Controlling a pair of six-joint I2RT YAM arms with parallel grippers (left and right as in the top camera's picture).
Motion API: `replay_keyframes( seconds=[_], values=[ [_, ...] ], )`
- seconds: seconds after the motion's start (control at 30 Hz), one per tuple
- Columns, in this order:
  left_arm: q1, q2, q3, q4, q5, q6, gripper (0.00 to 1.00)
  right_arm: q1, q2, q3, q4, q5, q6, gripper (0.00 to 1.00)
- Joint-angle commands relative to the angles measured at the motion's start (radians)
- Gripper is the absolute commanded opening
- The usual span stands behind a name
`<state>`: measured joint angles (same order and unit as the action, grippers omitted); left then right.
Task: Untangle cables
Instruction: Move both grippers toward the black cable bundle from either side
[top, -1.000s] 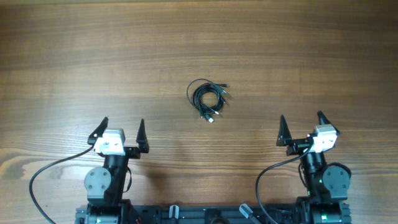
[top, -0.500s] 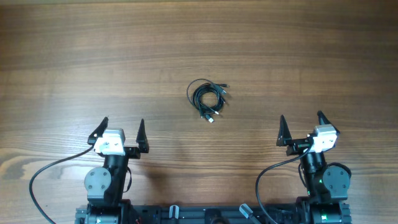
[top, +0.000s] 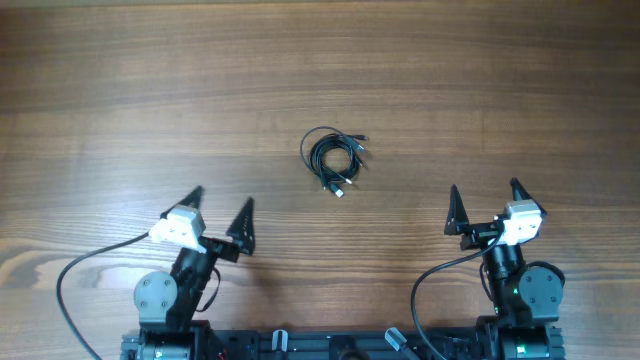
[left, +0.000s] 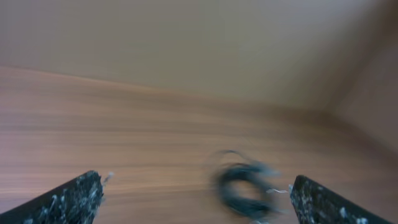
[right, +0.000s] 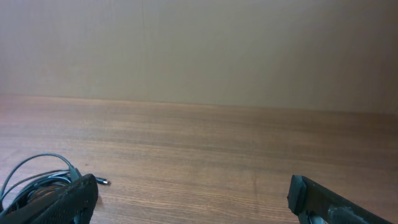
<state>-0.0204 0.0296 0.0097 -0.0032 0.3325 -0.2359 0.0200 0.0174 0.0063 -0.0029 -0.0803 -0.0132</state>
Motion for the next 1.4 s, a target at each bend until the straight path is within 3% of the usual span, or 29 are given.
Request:
replay_keyframes(
  seconds=[0.0,0.07,0.13,0.23,0.37,0.43,0.5,0.67,0.77,0.83,0.97,1.0,1.03,1.17,1.2,1.3,1.33,1.37],
  values=[
    [0.003,0.002,-0.004,0.158,0.356,-0.255,1.00,0.005,-0.010,-0.001,0.004,0.013,-0.011,1.00],
    [0.003,0.002,0.023,0.399,0.410,-0.277,1.00,0.005,-0.010,-0.001,0.005,0.013,-0.010,1.00],
    [0.008,0.008,0.111,0.442,0.359,-0.264,1.00,0.005,-0.010,-0.001,0.005,0.013,-0.011,1.00],
    [0.041,0.117,0.428,0.121,0.311,-0.125,1.00,0.005,-0.010,-0.001,0.004,0.013,-0.011,1.00],
    [0.068,0.447,0.916,-0.621,0.241,0.010,1.00,0.005,-0.010,-0.001,0.021,-0.004,-0.007,1.00],
    [0.068,0.612,1.080,-0.856,0.246,0.027,1.00,0.005,-0.010,-0.001,0.028,-0.257,0.136,1.00],
    [0.068,0.738,1.163,-0.959,0.290,0.011,1.00,0.005,-0.008,-0.001,0.038,-0.430,0.354,1.00],
    [0.068,0.886,1.170,-0.962,0.439,-0.084,1.00,0.005,-0.006,-0.001,0.058,-0.498,0.898,1.00],
    [0.068,0.941,1.170,-0.990,0.395,-0.083,1.00,0.005,-0.006,0.027,0.387,-0.624,0.930,1.00],
    [0.068,0.967,1.170,-0.997,0.397,-0.087,1.00,0.003,-0.005,0.148,0.394,-0.570,0.910,1.00],
    [0.068,0.988,1.170,-1.043,0.396,-0.087,1.00,0.002,0.064,0.498,0.050,-0.469,0.635,1.00],
    [0.068,0.991,1.170,-1.068,0.396,-0.087,1.00,0.002,0.175,0.713,-0.226,-0.442,0.438,1.00],
    [0.068,0.993,1.169,-1.065,0.394,-0.087,1.00,0.002,0.246,0.815,-0.375,-0.429,0.373,1.00],
    [0.067,1.032,1.168,-1.088,0.277,-0.167,1.00,0.002,0.578,1.208,-0.946,-0.476,0.256,1.00],
    [0.060,1.061,1.168,-1.102,0.267,-0.188,1.00,0.002,0.651,1.276,-1.003,-0.478,0.261,1.00],
    [-0.006,1.180,1.168,-1.094,0.267,-0.188,1.00,0.002,0.778,1.324,-1.007,-0.553,0.493,1.00],
    [-0.036,1.229,1.168,-1.076,0.258,-0.190,1.00,0.002,0.813,1.324,-0.992,-0.626,0.484,0.78],
    [-0.071,1.285,1.168,-1.041,0.220,-0.202,1.00,0.002,0.847,1.324,-0.993,-0.690,0.437,0.72]
  ],
)
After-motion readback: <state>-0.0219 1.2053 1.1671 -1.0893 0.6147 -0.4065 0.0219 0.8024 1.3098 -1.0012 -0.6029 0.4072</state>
